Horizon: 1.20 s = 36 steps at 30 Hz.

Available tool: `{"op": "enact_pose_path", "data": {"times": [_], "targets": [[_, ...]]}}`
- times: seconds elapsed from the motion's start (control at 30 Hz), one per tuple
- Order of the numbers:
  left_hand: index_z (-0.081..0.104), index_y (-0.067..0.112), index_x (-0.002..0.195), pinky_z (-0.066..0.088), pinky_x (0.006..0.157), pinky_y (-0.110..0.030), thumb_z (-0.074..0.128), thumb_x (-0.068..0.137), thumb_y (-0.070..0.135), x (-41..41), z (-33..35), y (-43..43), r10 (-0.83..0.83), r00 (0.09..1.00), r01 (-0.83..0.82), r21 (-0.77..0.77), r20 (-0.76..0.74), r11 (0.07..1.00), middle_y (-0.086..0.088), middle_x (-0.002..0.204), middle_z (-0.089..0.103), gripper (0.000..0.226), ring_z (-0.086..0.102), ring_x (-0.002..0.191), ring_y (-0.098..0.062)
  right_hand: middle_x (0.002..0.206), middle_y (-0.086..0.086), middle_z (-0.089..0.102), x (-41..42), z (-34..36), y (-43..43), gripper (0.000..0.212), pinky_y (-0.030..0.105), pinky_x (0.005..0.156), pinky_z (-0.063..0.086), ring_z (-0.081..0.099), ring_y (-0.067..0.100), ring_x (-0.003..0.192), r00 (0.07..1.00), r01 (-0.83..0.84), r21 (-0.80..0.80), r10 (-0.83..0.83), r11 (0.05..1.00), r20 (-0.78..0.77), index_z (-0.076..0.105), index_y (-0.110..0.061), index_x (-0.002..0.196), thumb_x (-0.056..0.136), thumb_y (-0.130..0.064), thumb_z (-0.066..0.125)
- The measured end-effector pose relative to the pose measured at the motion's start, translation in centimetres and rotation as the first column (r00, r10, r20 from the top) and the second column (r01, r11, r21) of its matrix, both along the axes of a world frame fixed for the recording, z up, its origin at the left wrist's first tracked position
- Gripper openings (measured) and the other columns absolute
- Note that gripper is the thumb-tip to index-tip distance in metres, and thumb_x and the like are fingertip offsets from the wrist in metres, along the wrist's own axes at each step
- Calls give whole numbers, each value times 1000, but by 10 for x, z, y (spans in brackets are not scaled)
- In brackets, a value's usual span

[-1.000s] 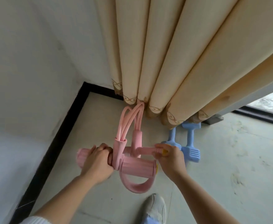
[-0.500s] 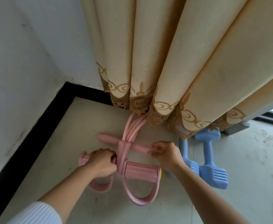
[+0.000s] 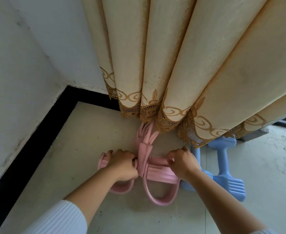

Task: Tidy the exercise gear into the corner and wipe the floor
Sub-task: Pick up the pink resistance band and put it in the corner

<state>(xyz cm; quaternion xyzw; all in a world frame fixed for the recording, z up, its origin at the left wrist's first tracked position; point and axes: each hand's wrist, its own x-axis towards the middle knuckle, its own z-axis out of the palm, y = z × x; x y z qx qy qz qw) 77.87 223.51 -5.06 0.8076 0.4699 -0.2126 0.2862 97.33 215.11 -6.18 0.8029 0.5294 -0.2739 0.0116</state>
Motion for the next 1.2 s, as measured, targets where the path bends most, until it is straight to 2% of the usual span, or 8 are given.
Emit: {"op": "enact_pose_path", "data": {"times": [0.1, 0.23, 0.37, 0.53, 0.67, 0.8, 0.97, 1.2], "targets": [[53, 26, 107, 23, 96, -42, 63, 71, 34, -3, -7, -9, -93, 996, 94, 66, -15, 993, 4, 110, 56, 39, 42, 111, -23, 110, 0, 67, -3, -5, -4, 26, 32, 90, 44, 45, 22, 114, 999, -8, -23, 7, 1000, -33, 67, -26, 111, 90, -30, 52], [43, 25, 127, 19, 103, -44, 65, 74, 36, -9, -8, -11, -152, 988, 152, 76, -12, 985, 0, 125, 47, 59, 38, 119, -26, 104, 3, 67, -8, -9, -5, 17, 34, 86, 45, 48, 27, 109, 999, -33, -30, 32, 999, -19, 62, -18, 91, 90, -30, 49], [33, 27, 138, 8, 113, -46, 66, 76, 32, -11, 8, -14, -115, 993, 111, 130, 21, 985, -3, 133, 41, 71, 34, 126, -28, 113, 9, 63, -13, 4, 0, 28, 34, 87, 43, 46, 28, 113, 999, -33, -15, 32, 999, -37, 58, -11, 112, 93, -30, 50], [40, 24, 137, 21, 108, -37, 66, 73, 35, -20, 58, -29, -37, 996, 24, 156, 80, 987, -3, 136, 46, 69, 39, 126, -25, 113, 9, 61, -24, 59, -7, 31, 32, 81, 41, 45, 26, 113, 996, -40, -50, 36, 998, -80, 55, -11, 118, 92, -28, 50], [34, 25, 139, 22, 109, -37, 61, 82, 42, -35, 145, -50, 97, 988, -112, 119, 121, 987, 0, 142, 41, 65, 32, 133, -25, 115, 10, 60, -42, 158, -14, 32, 33, 85, 42, 45, 27, 117, 989, -127, -86, 119, 988, -85, 54, -12, 118, 94, -32, 51], [36, 19, 138, 33, 103, -36, 56, 88, 30, -60, 269, -77, 217, 964, -234, 96, 154, 968, -5, 139, 44, 54, 40, 124, -27, 124, 10, 56, -69, 282, -29, 42, 34, 91, 43, 45, 26, 121, 975, -200, -92, 189, 976, -113, 51, -19, 132, 94, -37, 51], [33, 16, 140, 35, 99, -33, 49, 92, 30, -100, 415, -125, 354, 919, -375, 109, 174, 921, -3, 137, 39, 52, 38, 123, -21, 123, 7, 56, -108, 432, -59, 35, 35, 88, 47, 50, 25, 117, 956, -249, -56, 237, 967, -171, 56, -15, 124, 92, -30, 52], [33, 13, 141, 37, 102, -35, 46, 94, 30, -145, 544, -225, 539, 817, -572, 178, 204, 800, -5, 142, 38, 51, 38, 126, -20, 121, 8, 58, -158, 553, -126, 40, 35, 85, 47, 52, 25, 111, 903, -396, -16, 386, 918, -189, 53, -18, 126, 91, -36, 50]]}}
